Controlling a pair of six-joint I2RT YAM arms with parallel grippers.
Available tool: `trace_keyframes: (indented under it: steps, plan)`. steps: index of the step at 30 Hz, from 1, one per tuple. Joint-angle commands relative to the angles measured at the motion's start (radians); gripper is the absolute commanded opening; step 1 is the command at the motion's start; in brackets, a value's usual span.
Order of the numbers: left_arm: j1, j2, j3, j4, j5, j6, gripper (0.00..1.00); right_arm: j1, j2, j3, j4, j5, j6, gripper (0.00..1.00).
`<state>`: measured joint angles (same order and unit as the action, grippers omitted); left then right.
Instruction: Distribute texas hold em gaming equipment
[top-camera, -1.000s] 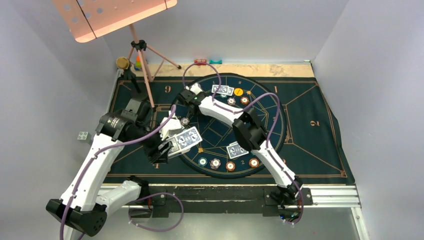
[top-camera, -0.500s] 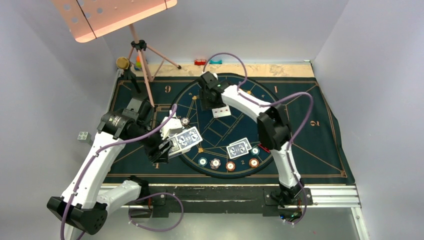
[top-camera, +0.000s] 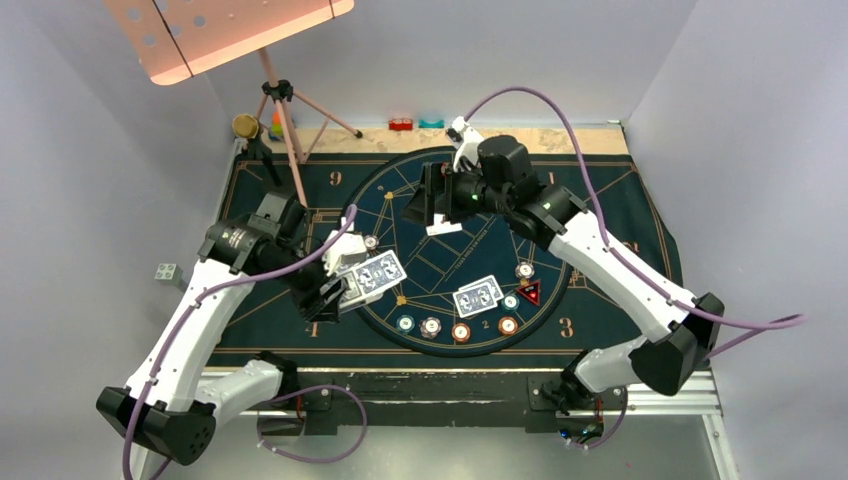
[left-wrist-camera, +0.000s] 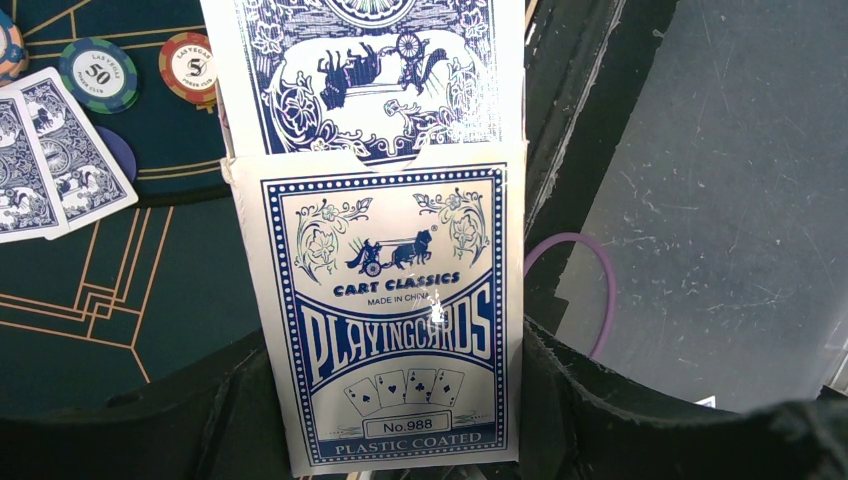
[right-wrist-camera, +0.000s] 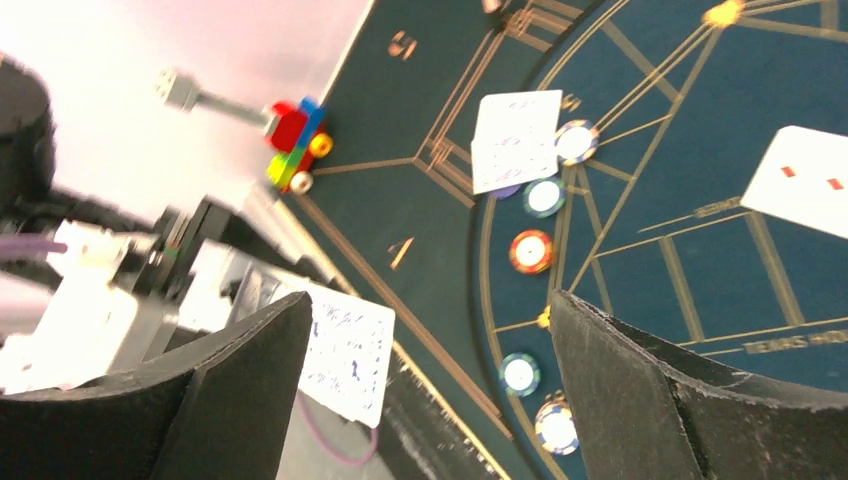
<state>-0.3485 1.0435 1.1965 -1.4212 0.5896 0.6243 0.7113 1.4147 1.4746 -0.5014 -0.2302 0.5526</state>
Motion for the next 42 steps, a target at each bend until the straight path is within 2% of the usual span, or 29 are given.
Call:
trace_keyframes:
  steps: [1, 9, 13, 17, 21, 24, 32, 42]
  plan:
    - [-0.003, 0.005, 0.021, 0.039, 0.025, 0.017, 0.0, 0.013, -0.008, -0.101, 0.121, -0.256, 0.048, 0.93]
    - [-0.003, 0.014, 0.038, 0.062, 0.029, 0.003, 0.0, 0.079, 0.053, -0.114, 0.173, -0.346, 0.061, 0.96]
    - [-0.003, 0.02, 0.041, 0.065, 0.028, 0.003, 0.0, 0.088, 0.078, -0.141, 0.253, -0.419, 0.109, 0.97]
    - [-0.003, 0.02, 0.043, 0.066, 0.027, 0.003, 0.0, 0.091, 0.094, -0.191, 0.329, -0.445, 0.155, 0.98]
    - [-0.003, 0.019, 0.043, 0.065, 0.026, 0.005, 0.0, 0.094, 0.097, -0.204, 0.308, -0.425, 0.148, 0.98]
    - [-0.003, 0.018, 0.044, 0.066, 0.027, 0.003, 0.0, 0.094, 0.087, -0.201, 0.257, -0.388, 0.116, 0.91]
    - [-0.003, 0.016, 0.046, 0.066, 0.033, 0.0, 0.0, 0.094, 0.046, -0.215, 0.16, -0.289, 0.07, 0.63]
    - [-0.003, 0.01, 0.046, 0.056, 0.038, 0.003, 0.0, 0.094, 0.027, -0.214, 0.128, -0.239, 0.065, 0.47]
